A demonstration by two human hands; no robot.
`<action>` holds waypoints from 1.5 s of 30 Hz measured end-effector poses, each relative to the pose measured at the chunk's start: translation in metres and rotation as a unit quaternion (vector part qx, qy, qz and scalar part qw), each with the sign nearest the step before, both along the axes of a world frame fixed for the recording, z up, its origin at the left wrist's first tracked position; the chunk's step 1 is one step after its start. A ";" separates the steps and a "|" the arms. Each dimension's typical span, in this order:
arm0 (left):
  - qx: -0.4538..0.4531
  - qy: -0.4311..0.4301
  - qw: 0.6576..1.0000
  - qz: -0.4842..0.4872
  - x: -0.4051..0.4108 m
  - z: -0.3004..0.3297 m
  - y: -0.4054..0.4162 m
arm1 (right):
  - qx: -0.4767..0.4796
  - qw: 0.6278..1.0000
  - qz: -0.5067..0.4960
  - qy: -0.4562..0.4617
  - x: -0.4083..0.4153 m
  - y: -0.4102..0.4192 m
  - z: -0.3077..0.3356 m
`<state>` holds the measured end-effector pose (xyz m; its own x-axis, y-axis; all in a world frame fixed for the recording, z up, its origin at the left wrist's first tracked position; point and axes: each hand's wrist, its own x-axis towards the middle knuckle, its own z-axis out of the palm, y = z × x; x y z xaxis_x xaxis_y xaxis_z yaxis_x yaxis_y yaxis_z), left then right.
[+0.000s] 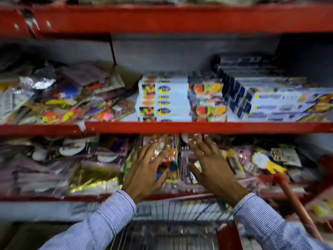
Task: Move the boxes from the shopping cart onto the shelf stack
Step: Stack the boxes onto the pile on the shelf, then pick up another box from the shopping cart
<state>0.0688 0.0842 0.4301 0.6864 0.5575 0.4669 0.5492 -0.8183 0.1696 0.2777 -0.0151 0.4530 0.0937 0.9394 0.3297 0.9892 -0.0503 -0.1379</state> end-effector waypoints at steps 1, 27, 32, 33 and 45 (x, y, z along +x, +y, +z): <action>-0.026 0.010 1.000 0.004 -0.008 -0.022 -0.011 | -0.012 1.000 -0.002 0.009 -0.006 -0.012 -0.024; -0.341 0.183 0.922 -0.023 -0.112 -0.375 -0.109 | -0.558 0.813 0.079 0.149 -0.090 -0.076 -0.499; -0.304 0.286 0.894 -0.163 -0.096 -0.401 -0.116 | -0.521 0.843 0.076 0.114 -0.077 -0.071 -0.494; -0.308 0.316 0.879 -0.181 -0.090 -0.406 -0.119 | -0.505 0.854 0.074 0.100 -0.073 -0.071 -0.491; -0.367 0.464 0.801 -0.095 -0.053 -0.446 -0.133 | -0.331 0.932 0.051 0.137 -0.030 -0.065 -0.421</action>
<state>0.0163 -0.0489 -0.0158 0.6537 0.2927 -0.6979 0.5946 -0.7691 0.2344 0.2472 -0.0806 0.0318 -0.0113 0.9368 -0.3497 0.9257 -0.1224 -0.3579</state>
